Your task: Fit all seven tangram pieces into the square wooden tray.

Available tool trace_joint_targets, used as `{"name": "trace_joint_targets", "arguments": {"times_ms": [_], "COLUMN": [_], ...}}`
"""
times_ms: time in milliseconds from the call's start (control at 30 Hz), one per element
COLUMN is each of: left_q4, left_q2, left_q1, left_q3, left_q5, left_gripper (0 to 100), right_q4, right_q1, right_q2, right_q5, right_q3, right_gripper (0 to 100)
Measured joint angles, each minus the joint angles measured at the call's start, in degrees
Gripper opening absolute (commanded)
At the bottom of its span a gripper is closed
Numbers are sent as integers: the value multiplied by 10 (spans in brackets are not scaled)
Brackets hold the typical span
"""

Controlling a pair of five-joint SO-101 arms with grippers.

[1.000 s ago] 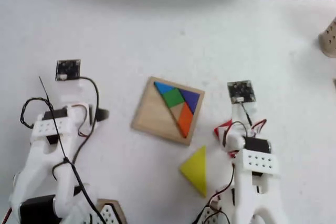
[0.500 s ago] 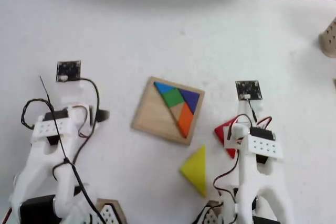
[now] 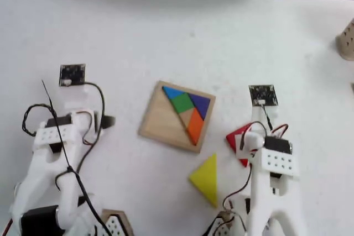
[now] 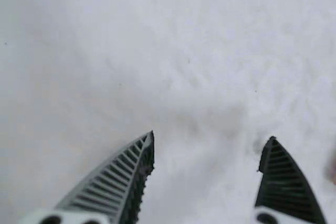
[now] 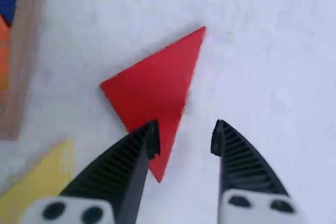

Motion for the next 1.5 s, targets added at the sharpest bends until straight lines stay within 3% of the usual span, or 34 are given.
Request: {"name": "trace_joint_targets", "arguments": {"times_ms": [267, 400, 567, 667, 833, 933, 1067, 1167, 1267, 1400, 1500], "left_q4": [0, 0, 0, 0, 0, -7, -12, -12, -12, -9, 33], "left_q2": [0, 0, 0, 0, 0, 0, 0, 0, 4, 56, 109], "left_q1": [3, 3, 3, 3, 17, 18, 18, 18, 18, 18, 18], "left_q3": [11, 11, 11, 11, 11, 11, 11, 11, 8, -33, -91], "left_q5": [0, 0, 0, 0, 0, 0, 0, 0, 0, 0, 0], "left_gripper": [317, 317, 317, 317, 317, 317, 317, 315, 242, 28, 53], "right_q4": [24, -19, -134, -225, -295, -275, -229, -215, -214, -195, -163], "right_q1": [-161, -224, -234, -231, -265, -313, -346, -349, -353, -373, -396], "right_q2": [-64, -66, -66, -58, 69, 188, 317, 340, 344, 344, 344], "right_q5": [0, -1, -1, -39, -79, -80, -68, -62, -61, -61, -61], "right_q3": [0, 0, 0, 0, -64, -135, -229, -269, -280, -281, -281], "right_gripper": [156, 156, 155, 156, 156, 151, 7, 44, 17, 19, 19]}}
